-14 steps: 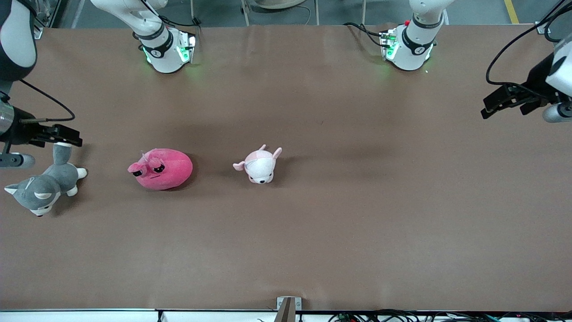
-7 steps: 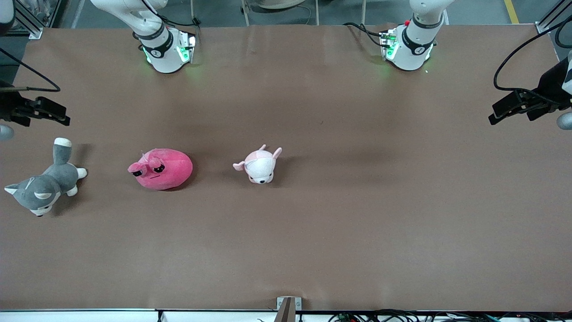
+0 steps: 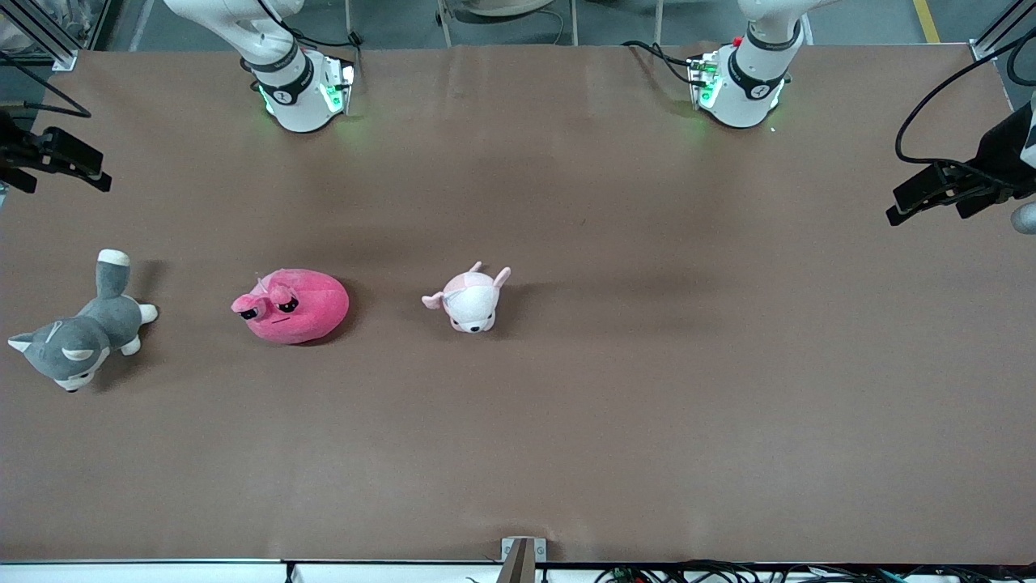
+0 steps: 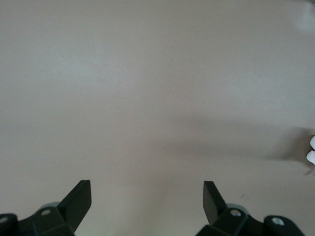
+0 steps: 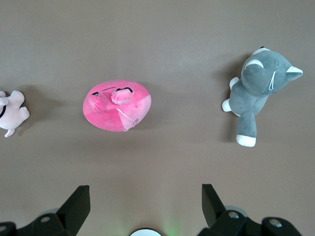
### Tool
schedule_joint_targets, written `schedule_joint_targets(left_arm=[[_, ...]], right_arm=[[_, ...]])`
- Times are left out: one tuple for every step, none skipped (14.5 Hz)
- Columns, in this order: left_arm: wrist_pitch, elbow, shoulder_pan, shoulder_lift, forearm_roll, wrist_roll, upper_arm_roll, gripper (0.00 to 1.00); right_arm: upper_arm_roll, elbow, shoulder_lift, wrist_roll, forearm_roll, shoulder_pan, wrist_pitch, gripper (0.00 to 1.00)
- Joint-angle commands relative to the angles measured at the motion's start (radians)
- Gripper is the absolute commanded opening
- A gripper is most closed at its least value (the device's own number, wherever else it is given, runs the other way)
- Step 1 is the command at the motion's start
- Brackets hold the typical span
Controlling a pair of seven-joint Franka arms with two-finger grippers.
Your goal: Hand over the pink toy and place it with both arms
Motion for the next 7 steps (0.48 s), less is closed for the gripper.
schedule_joint_targets(left_arm=[[-0.020,0.020,-0.145,0.000,0.004,0.014,0.144,1.00],[-0.020,0.020,-0.196,-0.002,0.004,0.014,0.193,1.00],[-0.020,0.020,-0.228,-0.002,0.004,0.014,0.224,1.00],[-0.022,0.018,-0.251,-0.002,0.004,0.014,0.250,1.00],[-0.022,0.020,-0.274,-0.002,0.006,0.012,0.273,1.00],[-0.022,0.020,-0.303,-0.002,0.006,0.014,0.303,1.00],[-0.023,0.020,-0.332,-0.002,0.006,0.014,0.334,1.00]], right_arm=[[0.013,-0.037,-0.049,-0.011,-0.020,-0.011,-0.006,1.00],[0.013,-0.037,-0.049,-0.012,-0.018,-0.011,-0.007,1.00],[0.011,-0.037,-0.049,-0.012,-0.012,-0.012,-0.006,1.00],[0.011,-0.037,-0.049,-0.014,-0.009,-0.012,-0.004,1.00],[0.011,-0.037,-0.049,-0.014,-0.009,-0.012,-0.004,1.00],[0.011,-0.038,-0.049,-0.014,-0.009,-0.012,-0.004,1.00],[0.011,-0.038,-0.049,-0.014,-0.007,-0.012,-0.004,1.00]])
